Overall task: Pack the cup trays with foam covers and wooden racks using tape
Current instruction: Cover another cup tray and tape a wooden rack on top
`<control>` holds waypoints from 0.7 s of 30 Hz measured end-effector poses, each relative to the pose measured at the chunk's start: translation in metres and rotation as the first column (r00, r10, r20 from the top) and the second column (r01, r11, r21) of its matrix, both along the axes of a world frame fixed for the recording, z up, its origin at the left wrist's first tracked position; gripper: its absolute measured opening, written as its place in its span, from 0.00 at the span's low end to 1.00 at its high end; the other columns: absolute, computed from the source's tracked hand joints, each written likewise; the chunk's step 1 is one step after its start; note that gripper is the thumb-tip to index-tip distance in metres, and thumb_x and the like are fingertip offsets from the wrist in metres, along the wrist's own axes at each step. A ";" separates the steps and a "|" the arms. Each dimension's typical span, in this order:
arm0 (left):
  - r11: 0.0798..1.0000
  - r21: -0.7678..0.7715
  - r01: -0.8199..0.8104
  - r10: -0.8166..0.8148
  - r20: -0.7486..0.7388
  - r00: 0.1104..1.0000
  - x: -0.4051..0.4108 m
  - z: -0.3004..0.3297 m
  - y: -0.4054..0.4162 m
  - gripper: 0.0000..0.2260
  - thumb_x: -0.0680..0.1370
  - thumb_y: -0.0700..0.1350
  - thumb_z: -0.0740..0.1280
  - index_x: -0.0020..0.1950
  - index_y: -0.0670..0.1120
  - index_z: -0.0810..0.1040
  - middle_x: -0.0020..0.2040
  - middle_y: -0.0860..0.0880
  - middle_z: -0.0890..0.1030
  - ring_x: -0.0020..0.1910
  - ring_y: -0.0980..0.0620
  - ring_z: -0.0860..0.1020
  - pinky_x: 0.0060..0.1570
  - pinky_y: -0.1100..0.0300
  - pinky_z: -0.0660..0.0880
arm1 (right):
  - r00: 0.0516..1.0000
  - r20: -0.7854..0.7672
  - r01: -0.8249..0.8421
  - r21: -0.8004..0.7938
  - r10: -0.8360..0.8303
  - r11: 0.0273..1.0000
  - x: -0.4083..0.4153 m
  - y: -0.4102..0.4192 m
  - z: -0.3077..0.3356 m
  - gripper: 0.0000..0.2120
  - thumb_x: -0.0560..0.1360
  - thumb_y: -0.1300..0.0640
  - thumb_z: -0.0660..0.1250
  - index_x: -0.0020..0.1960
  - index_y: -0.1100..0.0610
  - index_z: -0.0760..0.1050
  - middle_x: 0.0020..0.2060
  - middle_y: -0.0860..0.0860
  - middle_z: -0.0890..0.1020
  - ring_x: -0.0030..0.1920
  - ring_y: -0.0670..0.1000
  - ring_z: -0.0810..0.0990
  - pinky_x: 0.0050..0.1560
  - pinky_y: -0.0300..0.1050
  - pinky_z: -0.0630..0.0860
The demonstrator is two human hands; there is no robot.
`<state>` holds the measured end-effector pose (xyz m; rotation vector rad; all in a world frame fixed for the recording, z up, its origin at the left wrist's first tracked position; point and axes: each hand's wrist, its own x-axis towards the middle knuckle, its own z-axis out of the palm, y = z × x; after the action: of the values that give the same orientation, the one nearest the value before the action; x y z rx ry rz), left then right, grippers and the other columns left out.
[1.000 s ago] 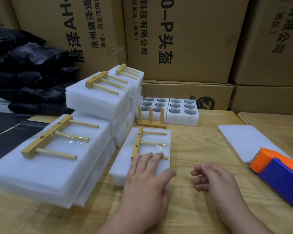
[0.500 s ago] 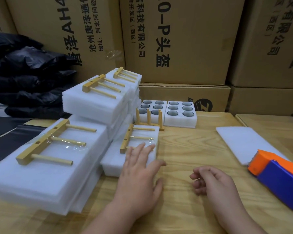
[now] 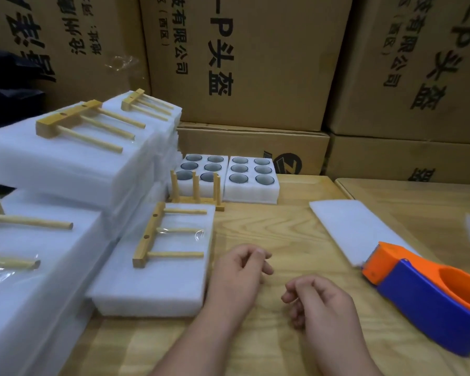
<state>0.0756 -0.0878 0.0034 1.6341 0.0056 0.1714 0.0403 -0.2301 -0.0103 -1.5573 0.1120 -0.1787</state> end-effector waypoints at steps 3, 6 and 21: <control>0.984 -0.173 -0.048 0.052 0.019 0.998 0.004 -0.003 0.002 0.09 0.73 0.51 0.65 0.41 0.50 0.84 0.33 0.47 0.83 0.30 0.55 0.76 0.33 0.62 0.74 | 0.996 0.081 0.002 -0.306 0.024 0.952 0.019 0.009 -0.002 0.11 0.78 0.55 0.65 0.39 0.49 0.81 0.33 0.50 0.84 0.29 0.46 0.77 0.34 0.44 0.75; 0.987 -0.157 -0.043 0.054 0.065 0.996 0.003 -0.003 -0.004 0.08 0.73 0.51 0.64 0.39 0.53 0.83 0.29 0.51 0.79 0.29 0.55 0.75 0.33 0.60 0.72 | 0.990 0.114 0.003 -0.587 0.079 0.809 0.060 0.018 0.004 0.08 0.74 0.50 0.64 0.38 0.46 0.78 0.34 0.41 0.83 0.35 0.42 0.79 0.37 0.40 0.75; 0.997 -0.027 -0.071 0.074 0.120 0.990 0.007 -0.015 -0.011 0.07 0.72 0.55 0.63 0.45 0.61 0.81 0.30 0.49 0.80 0.29 0.57 0.75 0.33 0.62 0.72 | 0.957 0.291 0.276 -0.928 0.023 0.251 0.248 0.075 0.003 0.31 0.75 0.46 0.61 0.77 0.42 0.60 0.78 0.58 0.59 0.78 0.60 0.55 0.75 0.61 0.50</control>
<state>0.0830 -0.0989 -0.0117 1.5991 -0.0252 0.3246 0.2881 -0.1547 -0.0075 -2.8019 -0.1157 -0.6900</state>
